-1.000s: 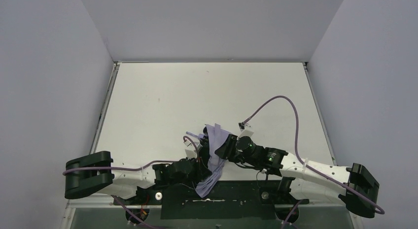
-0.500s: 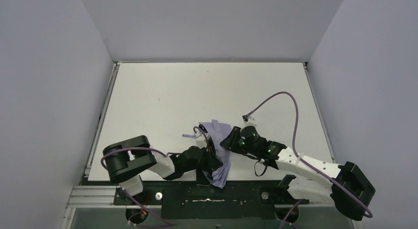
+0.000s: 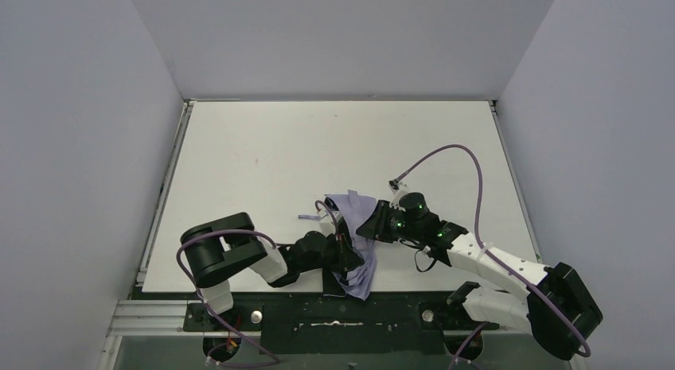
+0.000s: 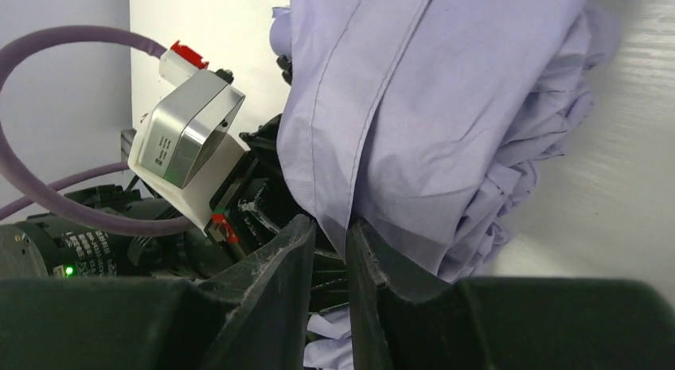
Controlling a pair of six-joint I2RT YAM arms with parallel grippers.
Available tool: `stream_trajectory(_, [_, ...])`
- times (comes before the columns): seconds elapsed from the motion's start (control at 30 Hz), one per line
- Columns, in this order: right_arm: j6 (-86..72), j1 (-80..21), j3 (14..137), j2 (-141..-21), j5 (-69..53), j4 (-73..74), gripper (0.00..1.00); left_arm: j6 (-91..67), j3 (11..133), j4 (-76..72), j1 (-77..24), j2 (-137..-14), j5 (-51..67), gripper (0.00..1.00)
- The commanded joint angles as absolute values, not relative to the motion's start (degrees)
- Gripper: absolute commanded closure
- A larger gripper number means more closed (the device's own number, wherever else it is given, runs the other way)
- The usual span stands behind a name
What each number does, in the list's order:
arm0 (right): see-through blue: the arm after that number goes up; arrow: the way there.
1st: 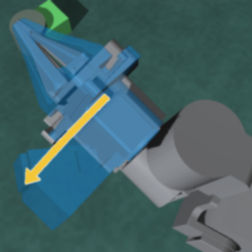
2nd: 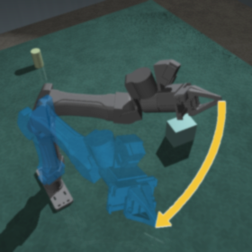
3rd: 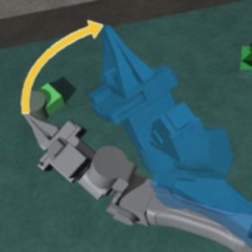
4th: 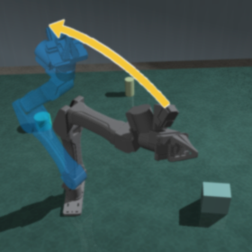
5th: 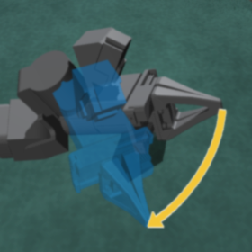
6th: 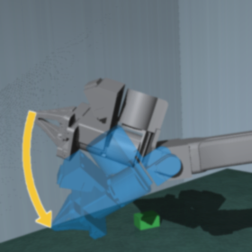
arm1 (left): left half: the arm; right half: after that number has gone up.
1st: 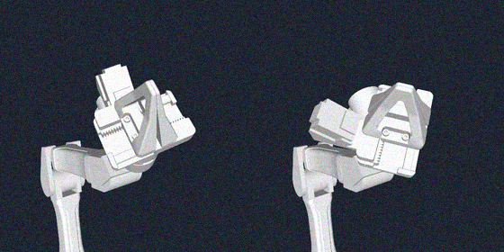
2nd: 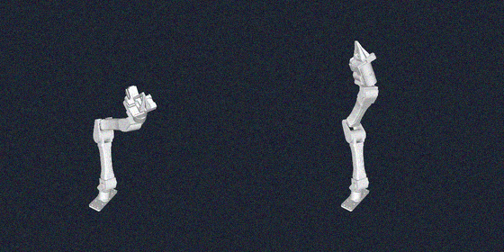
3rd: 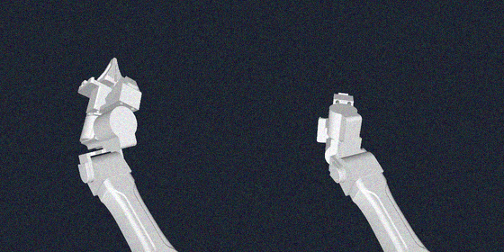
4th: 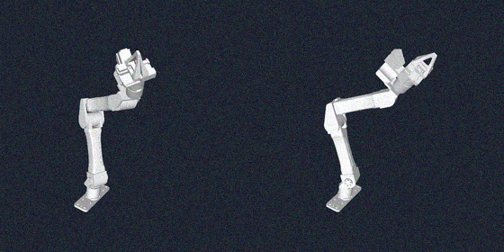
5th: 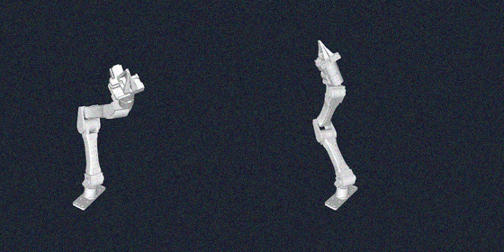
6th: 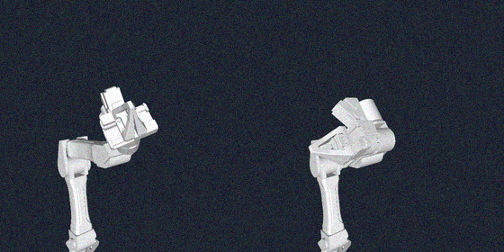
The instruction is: Put away the umbrella
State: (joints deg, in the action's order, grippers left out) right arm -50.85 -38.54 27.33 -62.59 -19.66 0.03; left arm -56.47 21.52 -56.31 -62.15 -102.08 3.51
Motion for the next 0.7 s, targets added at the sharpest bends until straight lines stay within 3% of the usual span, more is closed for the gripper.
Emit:
stream_trajectory(0.0, [-49.2,-38.2,28.7,-61.1,-24.3,-3.6,0.77,-54.6,21.0,-50.6,-62.0,-100.1,2.7,1.0])
stream_trajectory(0.43, [-47.4,-38.2,29.9,-66.7,-23.9,-5.2,0.8,-54.2,20.3,-49.7,-62.1,-98.5,2.4,1.0])
stream_trajectory(0.67, [-47.0,-38.2,29.3,-62.7,-26.2,-5.5,0.99,-53.5,19.8,-48.1,-62.2,-96.1,1.5,1.0])
